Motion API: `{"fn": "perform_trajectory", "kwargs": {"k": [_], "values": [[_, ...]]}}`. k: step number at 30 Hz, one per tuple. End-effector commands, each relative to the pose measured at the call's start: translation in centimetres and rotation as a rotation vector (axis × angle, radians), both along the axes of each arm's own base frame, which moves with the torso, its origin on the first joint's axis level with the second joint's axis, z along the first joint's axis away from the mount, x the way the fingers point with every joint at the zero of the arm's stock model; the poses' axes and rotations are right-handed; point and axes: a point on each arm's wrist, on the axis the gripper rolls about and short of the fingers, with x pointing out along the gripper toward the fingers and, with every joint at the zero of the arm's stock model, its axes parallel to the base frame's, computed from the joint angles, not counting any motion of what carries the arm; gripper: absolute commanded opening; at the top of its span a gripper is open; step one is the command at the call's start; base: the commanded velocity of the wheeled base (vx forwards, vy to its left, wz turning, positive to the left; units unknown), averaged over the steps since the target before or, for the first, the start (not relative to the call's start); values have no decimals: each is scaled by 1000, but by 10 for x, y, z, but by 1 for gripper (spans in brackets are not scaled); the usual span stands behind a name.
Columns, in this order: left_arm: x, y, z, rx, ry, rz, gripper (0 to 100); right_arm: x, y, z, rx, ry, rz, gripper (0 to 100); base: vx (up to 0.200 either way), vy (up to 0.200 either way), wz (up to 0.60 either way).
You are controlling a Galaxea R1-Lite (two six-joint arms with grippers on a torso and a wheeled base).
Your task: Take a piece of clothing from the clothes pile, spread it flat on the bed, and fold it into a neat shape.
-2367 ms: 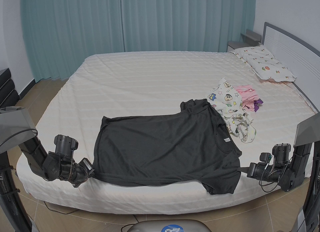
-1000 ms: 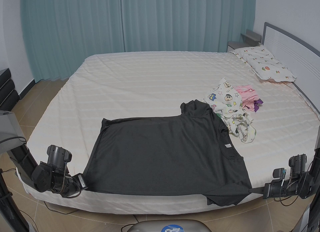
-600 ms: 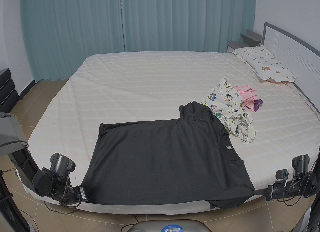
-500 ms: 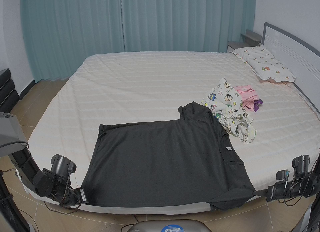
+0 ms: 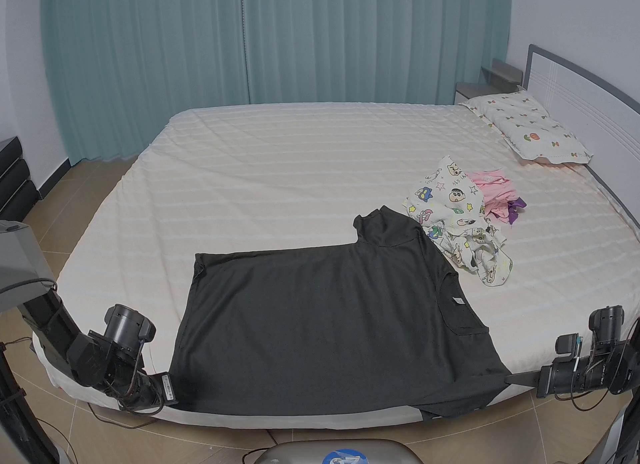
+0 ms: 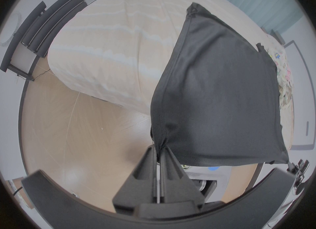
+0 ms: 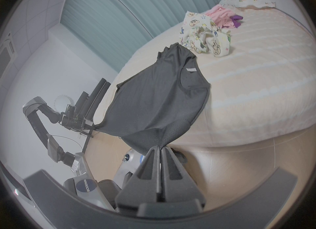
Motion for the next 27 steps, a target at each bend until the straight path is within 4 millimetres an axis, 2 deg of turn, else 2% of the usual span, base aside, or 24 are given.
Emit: {"fn": "perform_trajectory", "kwargs": {"k": [1,12,27], "values": [[15,-1,16,-32,-88,38,0,13,2,5,8,-43,9,0,0,0,0],[51,-4,31,-77,-199,110,0,50,9,7,21,-96,30,0,0,0,0],[70,-1,35,-106,-238,184,0,72,8,17,52,-143,6,0,0,0,0]]}}
